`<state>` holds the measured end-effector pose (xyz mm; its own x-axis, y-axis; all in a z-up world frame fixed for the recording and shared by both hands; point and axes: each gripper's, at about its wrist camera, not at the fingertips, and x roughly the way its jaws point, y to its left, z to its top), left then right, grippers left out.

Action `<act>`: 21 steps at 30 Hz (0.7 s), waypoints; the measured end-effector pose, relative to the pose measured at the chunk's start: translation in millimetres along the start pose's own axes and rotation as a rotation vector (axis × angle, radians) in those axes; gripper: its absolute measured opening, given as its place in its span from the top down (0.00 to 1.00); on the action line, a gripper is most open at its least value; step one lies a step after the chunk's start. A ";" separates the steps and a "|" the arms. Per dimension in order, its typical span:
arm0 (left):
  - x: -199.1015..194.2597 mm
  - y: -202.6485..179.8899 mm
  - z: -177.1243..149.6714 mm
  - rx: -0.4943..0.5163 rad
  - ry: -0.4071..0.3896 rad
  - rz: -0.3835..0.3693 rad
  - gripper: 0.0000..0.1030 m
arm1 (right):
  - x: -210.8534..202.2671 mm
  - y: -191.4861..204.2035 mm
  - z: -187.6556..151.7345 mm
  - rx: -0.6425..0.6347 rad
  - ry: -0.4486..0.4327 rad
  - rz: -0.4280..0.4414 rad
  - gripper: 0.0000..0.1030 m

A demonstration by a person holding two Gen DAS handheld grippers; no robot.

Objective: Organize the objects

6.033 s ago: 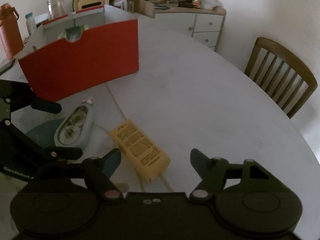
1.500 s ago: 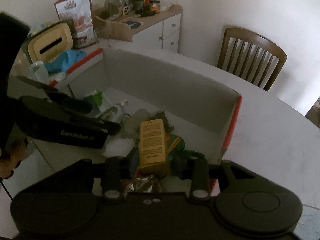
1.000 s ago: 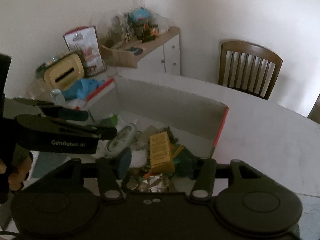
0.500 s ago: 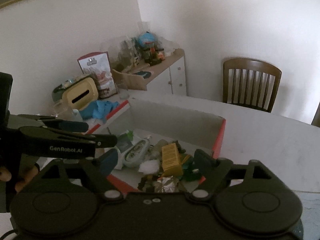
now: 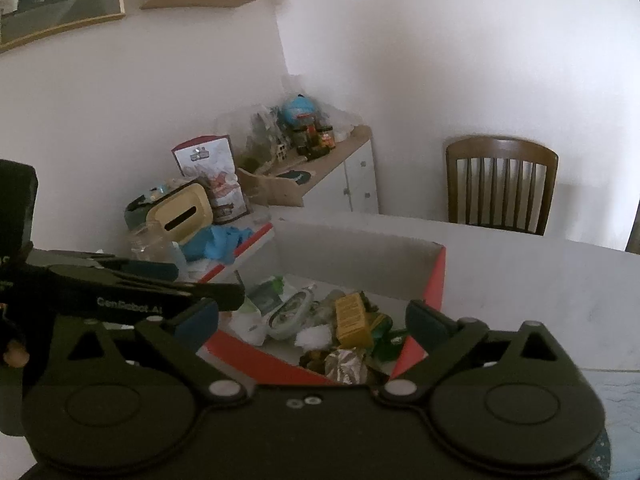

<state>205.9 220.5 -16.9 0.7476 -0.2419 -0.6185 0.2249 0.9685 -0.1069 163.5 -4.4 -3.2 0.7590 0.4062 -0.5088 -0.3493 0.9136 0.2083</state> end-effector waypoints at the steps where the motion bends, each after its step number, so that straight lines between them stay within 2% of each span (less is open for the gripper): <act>1: -1.1 -1.0 -0.8 -0.002 0.000 0.002 0.00 | -2.7 0.9 -0.7 -0.002 -0.005 -0.003 0.02; 21: -20.4 -22.0 -23.0 0.055 -0.011 0.022 0.00 | -27.5 -6.3 -26.6 0.051 -0.006 -0.068 0.01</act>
<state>171.3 205.4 -19.8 0.7593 -0.2219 -0.6118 0.2424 0.9689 -0.0505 130.2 -21.9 -12.8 0.7831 0.3431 -0.5186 -0.2682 0.9388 0.2160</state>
